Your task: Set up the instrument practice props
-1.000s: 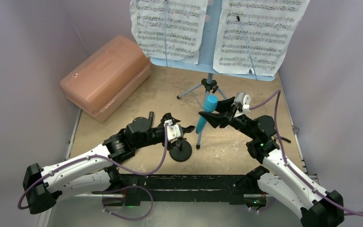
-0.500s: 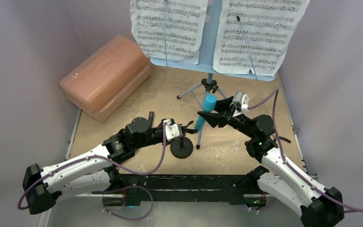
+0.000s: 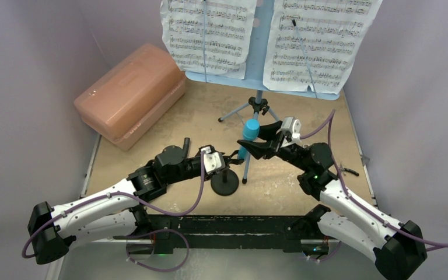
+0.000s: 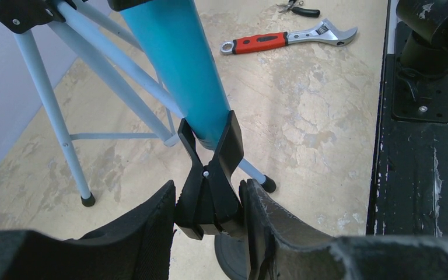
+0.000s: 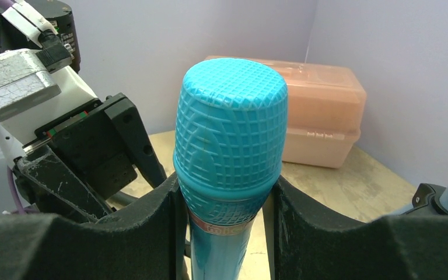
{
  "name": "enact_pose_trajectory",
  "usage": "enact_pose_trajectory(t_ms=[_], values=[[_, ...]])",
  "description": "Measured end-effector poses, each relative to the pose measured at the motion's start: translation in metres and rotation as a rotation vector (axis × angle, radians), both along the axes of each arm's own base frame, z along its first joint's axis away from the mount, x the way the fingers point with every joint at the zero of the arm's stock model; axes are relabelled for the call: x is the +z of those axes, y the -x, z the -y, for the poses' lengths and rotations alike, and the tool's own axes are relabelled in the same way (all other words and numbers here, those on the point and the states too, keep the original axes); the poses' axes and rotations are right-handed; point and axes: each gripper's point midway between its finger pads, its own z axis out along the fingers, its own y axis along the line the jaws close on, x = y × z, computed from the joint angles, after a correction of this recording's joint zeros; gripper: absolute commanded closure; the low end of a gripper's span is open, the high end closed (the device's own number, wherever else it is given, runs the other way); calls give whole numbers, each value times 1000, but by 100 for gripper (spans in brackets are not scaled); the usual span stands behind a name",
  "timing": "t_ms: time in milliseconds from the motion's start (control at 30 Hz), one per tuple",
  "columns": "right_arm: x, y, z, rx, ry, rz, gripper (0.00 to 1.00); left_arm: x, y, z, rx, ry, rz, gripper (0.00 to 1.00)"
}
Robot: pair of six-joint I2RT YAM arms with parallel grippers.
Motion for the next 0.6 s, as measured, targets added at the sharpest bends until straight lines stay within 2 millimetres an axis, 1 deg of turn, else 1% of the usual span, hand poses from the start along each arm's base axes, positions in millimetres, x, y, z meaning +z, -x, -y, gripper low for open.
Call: enact_pose_trajectory(t_ms=[300, 467, 600], values=[[2, 5, -6, -16, -38, 10, 100, 0, -2, -1, 24, 16, -17, 100], [0, 6, 0, -44, -104, -18, 100, 0, -2, -2, 39, 34, -26, 100], [5, 4, 4, -62, -154, -39, 100, 0, -3, -2, 43, 41, -26, 100]])
